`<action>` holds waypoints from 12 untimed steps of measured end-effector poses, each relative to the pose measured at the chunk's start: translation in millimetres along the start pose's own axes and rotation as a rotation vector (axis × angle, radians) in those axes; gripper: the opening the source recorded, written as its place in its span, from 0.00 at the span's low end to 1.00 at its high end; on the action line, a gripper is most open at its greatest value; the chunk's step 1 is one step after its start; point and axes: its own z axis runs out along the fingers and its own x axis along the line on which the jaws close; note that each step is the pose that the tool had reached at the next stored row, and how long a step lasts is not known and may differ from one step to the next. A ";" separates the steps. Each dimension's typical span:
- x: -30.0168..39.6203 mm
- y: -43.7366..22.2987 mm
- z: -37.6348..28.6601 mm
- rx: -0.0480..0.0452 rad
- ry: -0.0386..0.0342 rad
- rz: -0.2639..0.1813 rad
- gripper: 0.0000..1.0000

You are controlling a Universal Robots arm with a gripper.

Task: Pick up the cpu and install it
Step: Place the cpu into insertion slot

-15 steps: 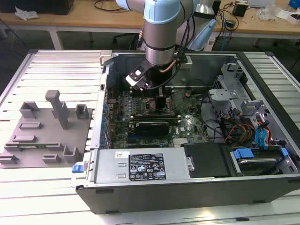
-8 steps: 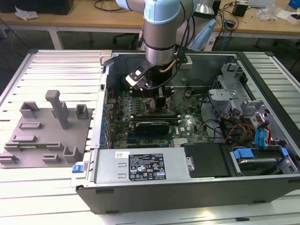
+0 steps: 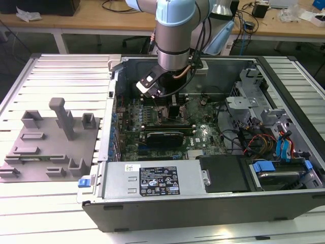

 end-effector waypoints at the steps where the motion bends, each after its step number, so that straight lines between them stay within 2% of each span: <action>1: 0.0 0.0 0.0 0.0000 0.0000 0.000 0.55; 3: 0.0 0.0 0.0 0.0000 -0.0001 0.000 0.56; 4: 0.0 0.0 0.0 0.0000 0.0000 0.000 0.62; 12: -0.9 0.0 -2.6 0.0002 -0.0008 0.000 0.62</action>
